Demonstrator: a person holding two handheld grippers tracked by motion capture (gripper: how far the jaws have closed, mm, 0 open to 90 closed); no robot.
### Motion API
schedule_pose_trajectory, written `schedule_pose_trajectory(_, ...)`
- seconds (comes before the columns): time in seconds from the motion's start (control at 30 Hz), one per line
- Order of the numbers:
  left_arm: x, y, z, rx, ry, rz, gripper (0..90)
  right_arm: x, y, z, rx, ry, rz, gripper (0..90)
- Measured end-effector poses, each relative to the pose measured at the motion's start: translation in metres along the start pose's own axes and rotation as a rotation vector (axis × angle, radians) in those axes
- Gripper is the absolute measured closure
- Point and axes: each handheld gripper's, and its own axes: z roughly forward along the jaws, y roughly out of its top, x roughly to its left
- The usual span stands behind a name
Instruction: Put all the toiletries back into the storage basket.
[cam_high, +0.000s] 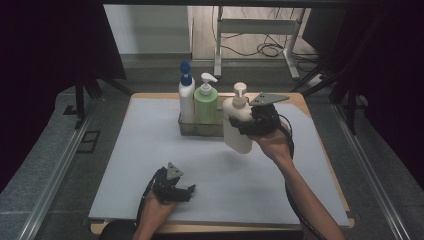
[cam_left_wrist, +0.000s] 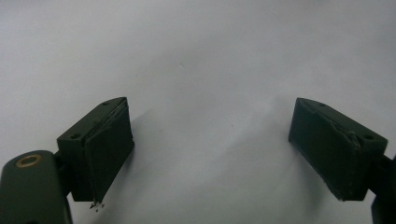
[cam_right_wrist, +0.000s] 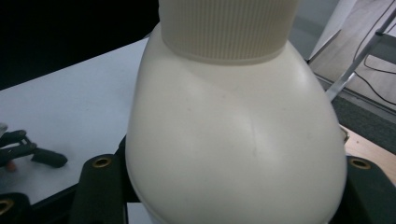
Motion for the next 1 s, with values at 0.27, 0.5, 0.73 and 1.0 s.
schedule_pose_trajectory(0.27, 0.0, 0.0, 0.0, -0.001, 0.0, 0.0, 12.9, -0.007, 0.01, 0.007, -0.011, -0.036, 0.026, 37.5)
schedule_pose_trajectory(0.5, 0.0, 0.0, 0.0, 0.0, 0.001, 0.0, 12.9, -0.011, 0.02, 0.013, -0.023, -0.062, 0.037, 37.6)
schedule_pose_trajectory(0.73, 0.0, 0.0, 0.0, 0.0, 0.0, 0.001, 12.9, -0.017, 0.029, 0.022, -0.028, -0.092, 0.047, 37.6)
schedule_pose_trajectory(1.0, 0.0, 0.0, 0.0, -0.001, 0.001, 0.001, 12.9, -0.027, 0.034, 0.032, -0.031, -0.133, 0.068, 37.6)
